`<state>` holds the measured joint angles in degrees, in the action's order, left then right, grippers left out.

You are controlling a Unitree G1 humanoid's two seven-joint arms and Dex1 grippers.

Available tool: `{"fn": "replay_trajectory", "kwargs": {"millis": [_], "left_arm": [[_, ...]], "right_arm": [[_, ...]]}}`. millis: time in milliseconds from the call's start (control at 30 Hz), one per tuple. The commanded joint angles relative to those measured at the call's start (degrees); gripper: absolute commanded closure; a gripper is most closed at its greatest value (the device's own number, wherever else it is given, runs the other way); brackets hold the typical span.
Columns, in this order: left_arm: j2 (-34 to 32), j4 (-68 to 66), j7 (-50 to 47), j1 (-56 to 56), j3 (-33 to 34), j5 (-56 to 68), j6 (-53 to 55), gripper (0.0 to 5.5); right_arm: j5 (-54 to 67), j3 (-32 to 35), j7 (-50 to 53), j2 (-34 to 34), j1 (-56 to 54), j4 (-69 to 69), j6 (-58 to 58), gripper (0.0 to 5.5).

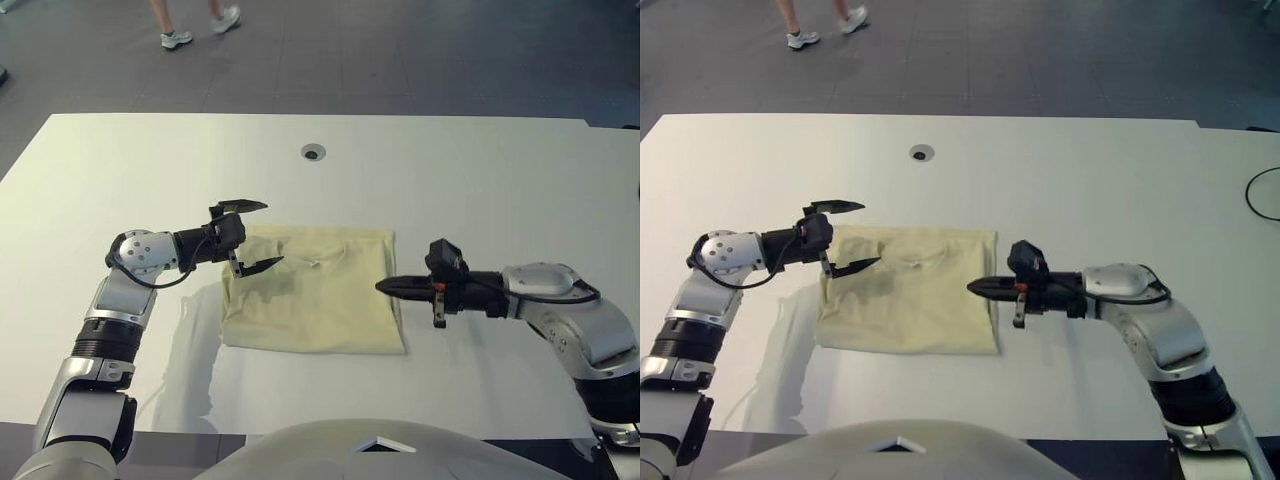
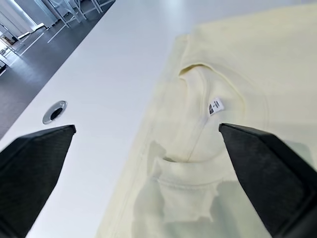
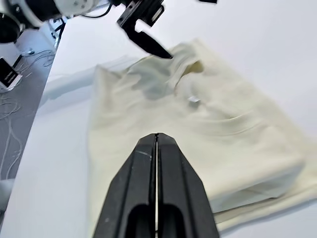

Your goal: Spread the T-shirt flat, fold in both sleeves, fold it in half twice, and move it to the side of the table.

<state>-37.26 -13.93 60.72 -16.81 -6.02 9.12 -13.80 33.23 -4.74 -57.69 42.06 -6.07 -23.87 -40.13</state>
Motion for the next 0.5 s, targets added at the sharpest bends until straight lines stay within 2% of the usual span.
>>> {"fn": "replay_trajectory", "kwargs": {"millis": [33, 167, 333, 500], "left_arm": [[-3.59, 8.40, 0.90, 2.69, 2.68, 2.38, 3.51, 0.13], [-8.73, 17.93, 2.45, 11.95, 2.58, 1.11, 7.11, 0.13], [-13.25, 23.51, 2.10, 21.63, 3.77, -2.46, 6.42, 0.13], [-14.15, 25.07, 0.77, 23.65, 3.05, -5.02, 6.88, 0.13]], "right_arm": [[-1.98, -0.06, 1.53, -0.07, -3.84, 1.81, 0.74, 5.50], [-11.93, -5.66, 4.58, -2.26, -8.76, 10.87, 8.13, 5.50], [-21.13, -10.88, 6.22, -6.76, -14.35, 24.69, 17.42, 5.50], [-25.98, -12.53, 6.55, -9.76, -17.81, 34.61, 23.41, 5.50]]}}
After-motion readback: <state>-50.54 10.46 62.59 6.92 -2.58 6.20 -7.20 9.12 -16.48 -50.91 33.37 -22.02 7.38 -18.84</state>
